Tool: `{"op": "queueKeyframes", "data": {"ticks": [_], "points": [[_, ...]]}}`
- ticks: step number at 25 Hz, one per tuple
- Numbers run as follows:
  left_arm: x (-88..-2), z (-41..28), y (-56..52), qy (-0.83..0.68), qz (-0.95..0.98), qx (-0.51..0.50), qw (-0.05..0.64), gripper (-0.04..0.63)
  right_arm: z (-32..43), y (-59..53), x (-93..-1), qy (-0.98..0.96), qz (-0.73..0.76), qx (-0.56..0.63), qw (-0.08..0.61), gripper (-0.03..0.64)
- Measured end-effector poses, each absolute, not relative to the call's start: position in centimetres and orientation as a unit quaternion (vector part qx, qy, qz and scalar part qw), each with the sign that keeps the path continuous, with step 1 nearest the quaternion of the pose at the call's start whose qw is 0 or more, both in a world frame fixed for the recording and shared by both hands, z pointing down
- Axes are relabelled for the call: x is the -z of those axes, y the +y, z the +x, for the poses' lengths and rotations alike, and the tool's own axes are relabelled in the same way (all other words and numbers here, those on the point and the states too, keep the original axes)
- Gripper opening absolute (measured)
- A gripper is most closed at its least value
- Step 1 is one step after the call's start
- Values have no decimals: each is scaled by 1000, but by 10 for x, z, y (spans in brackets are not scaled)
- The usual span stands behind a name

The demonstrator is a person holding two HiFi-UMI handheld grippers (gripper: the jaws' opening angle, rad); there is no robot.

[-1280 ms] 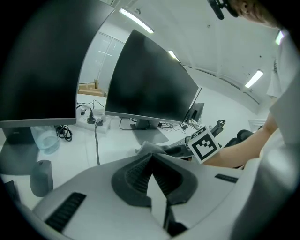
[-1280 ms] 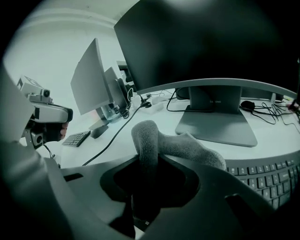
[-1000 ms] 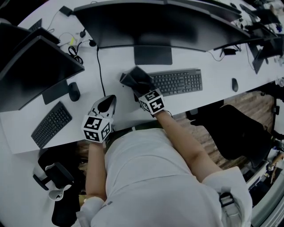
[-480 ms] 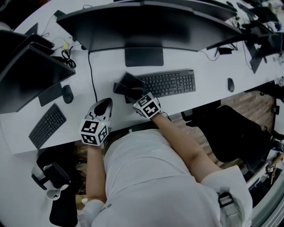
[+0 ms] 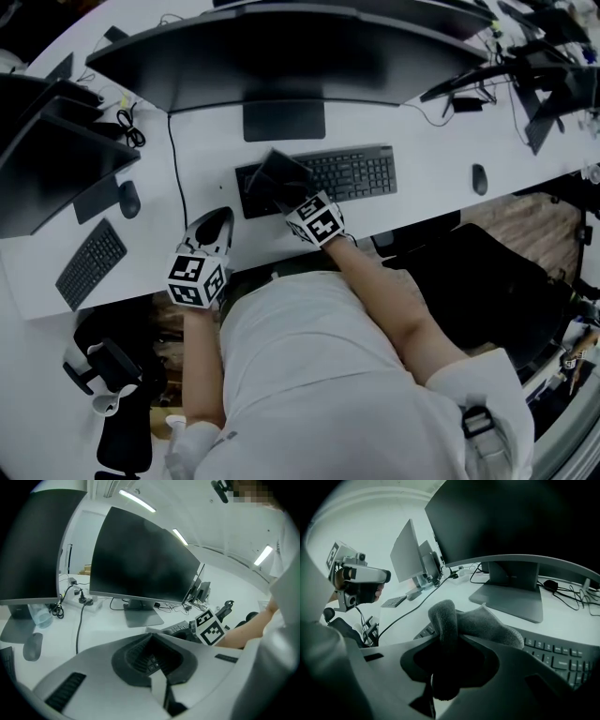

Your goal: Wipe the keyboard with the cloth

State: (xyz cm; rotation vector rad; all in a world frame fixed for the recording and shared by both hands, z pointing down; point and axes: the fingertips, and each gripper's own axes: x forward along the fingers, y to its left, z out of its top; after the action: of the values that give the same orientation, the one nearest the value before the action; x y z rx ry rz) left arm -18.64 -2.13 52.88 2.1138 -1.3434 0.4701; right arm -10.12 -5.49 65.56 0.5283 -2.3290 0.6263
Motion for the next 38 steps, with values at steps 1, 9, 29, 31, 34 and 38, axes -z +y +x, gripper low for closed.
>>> {"op": "queueKeyframes", "data": {"ticks": [1,9,29,31,34,38], "points": [[-529,-181,-22,-505,793,-177,292,2,-94,-57,-655,-890,203,-240,329,99],[-531,-138,-28,-503,792,-184,294,2,-41,-73,-656,-887,216,-251,321,98],[-537,-62,-41,-478,803,-204,293,2,85,-112,-661,-863,291,-276,307,97],[-538,-56,-41,-476,803,-205,293,2,95,-115,-661,-861,298,-276,307,97],[-538,-49,-40,-474,803,-208,294,2,111,-120,-660,-858,308,-277,305,97],[-539,-39,-39,-474,802,-210,295,2,133,-129,-660,-854,322,-278,300,97]]}}
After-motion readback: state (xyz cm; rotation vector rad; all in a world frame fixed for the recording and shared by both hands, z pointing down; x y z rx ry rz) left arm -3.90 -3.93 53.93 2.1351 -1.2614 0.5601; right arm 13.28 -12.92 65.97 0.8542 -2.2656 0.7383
